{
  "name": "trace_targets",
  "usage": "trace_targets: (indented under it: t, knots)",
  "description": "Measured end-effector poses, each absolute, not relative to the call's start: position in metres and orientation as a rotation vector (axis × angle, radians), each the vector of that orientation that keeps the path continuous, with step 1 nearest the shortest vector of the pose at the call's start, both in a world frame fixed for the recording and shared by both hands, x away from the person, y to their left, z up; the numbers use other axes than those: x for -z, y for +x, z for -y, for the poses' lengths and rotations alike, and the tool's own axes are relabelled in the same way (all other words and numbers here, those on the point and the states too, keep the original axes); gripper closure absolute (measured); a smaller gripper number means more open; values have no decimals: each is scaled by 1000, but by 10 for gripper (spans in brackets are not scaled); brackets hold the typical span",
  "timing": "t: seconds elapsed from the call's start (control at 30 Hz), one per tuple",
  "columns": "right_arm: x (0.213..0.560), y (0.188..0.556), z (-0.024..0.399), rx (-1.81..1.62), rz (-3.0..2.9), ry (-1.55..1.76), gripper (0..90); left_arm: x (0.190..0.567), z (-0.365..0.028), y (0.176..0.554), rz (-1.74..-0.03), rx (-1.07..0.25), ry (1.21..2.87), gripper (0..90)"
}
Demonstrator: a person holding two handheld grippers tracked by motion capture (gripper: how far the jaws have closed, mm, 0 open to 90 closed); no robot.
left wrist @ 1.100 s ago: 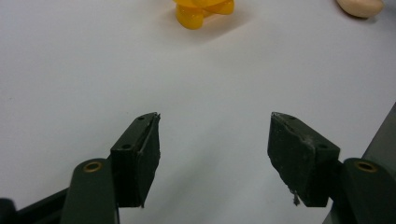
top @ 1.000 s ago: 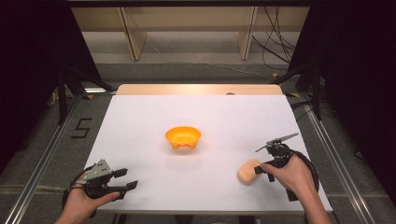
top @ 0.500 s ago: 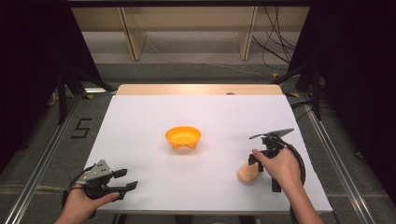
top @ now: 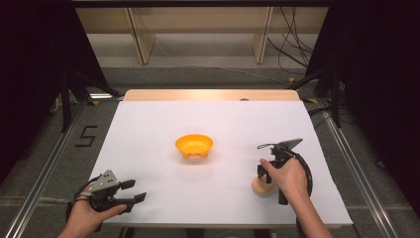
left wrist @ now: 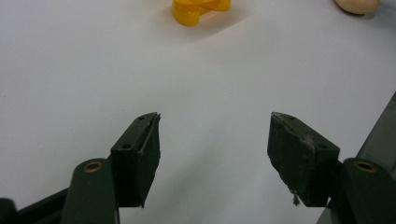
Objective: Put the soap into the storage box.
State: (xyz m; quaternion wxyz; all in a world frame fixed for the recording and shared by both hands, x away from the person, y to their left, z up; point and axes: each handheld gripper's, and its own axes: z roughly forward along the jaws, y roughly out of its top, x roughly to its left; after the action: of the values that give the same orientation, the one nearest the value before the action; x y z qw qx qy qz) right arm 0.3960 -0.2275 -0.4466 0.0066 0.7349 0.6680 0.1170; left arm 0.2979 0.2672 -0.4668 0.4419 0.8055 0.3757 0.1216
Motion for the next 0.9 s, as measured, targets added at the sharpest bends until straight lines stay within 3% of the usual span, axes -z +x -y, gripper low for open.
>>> trace_targets:
  t: [0.27,0.8,0.9]
  knots:
    - [452,400,211,-290,-2017,2444,232,467,-267,298,-932,-307,2007,346]
    - [458,403,198,-131,-2337,2110,230,467,-268,297,-934,-303,2015,348]
    - [458,402,198,-96,-2370,2043,274,467,-268,297,-930,-307,2020,348]
